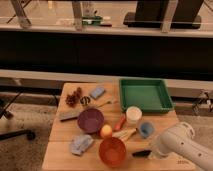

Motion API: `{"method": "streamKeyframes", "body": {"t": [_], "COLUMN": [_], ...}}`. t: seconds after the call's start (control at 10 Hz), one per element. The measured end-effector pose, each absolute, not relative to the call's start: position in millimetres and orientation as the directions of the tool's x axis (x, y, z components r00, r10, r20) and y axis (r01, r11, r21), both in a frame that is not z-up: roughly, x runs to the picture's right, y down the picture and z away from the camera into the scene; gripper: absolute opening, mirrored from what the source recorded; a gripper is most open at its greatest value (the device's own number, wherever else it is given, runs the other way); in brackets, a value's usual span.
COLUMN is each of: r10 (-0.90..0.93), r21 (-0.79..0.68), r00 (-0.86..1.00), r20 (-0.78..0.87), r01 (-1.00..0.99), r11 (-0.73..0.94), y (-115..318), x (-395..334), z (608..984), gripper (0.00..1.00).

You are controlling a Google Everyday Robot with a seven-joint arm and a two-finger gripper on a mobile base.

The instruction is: Wipe red bowl with brush

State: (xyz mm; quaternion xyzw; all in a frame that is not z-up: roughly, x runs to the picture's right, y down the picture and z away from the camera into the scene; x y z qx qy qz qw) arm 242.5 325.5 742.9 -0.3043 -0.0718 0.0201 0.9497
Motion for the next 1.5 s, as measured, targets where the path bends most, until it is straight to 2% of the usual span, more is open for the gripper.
{"method": "streamKeyframes", "body": {"t": [1.5], "r10": [0.037], "r21": [-0.54], "r00": [0.996], "r20": [0.082], "r01": [0.013], "r11": [0.842], "y": [306.3], "x": [244.5], "z": [712.3], "gripper": [0.0]}}
